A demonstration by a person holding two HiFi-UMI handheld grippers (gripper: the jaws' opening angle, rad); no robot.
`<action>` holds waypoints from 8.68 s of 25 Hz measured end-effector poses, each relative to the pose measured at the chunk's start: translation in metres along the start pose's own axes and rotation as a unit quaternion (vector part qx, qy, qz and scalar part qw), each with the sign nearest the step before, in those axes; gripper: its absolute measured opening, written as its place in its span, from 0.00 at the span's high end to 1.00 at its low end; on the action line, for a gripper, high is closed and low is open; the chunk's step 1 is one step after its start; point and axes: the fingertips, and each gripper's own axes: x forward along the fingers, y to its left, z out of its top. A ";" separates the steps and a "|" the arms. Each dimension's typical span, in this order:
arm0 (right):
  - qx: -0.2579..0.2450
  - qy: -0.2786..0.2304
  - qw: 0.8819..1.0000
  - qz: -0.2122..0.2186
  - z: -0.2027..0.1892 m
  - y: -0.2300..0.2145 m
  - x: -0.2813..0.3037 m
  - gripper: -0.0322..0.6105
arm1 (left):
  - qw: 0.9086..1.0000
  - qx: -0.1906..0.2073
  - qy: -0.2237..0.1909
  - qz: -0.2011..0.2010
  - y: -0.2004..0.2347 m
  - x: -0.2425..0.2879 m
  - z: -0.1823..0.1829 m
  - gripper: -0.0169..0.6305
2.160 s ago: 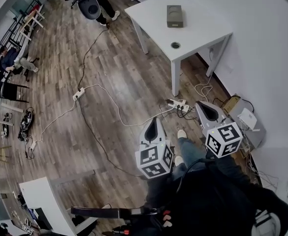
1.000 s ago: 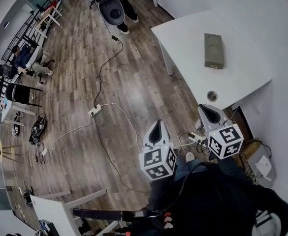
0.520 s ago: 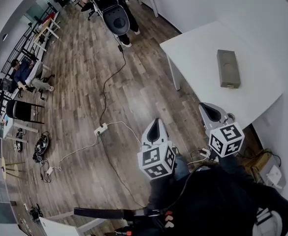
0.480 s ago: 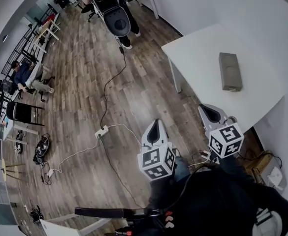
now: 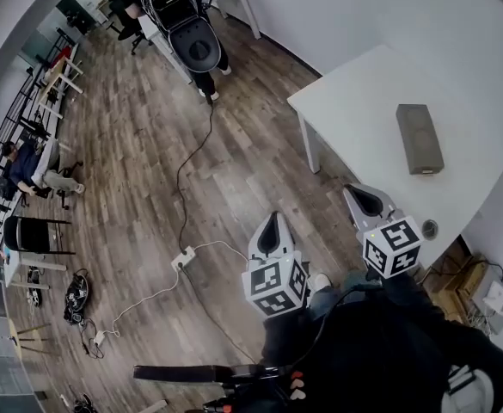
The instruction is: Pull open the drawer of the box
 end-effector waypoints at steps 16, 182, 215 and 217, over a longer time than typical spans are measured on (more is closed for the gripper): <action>0.021 -0.011 0.994 -0.107 0.029 -0.142 0.063 0.96 | 0.992 0.054 0.046 -0.104 -0.063 0.172 0.029 0.98; 0.172 0.336 0.876 -0.300 -0.200 -0.384 -0.092 0.70 | 0.714 0.279 0.403 -0.501 -0.405 0.347 -0.192 0.98; 0.181 0.343 0.871 -0.301 -0.209 -0.370 -0.107 0.70 | 0.710 0.276 0.411 -0.502 -0.404 0.349 -0.193 0.98; 0.181 0.342 0.871 -0.303 -0.210 -0.369 -0.108 0.70 | 0.710 0.276 0.410 -0.502 -0.404 0.349 -0.192 0.98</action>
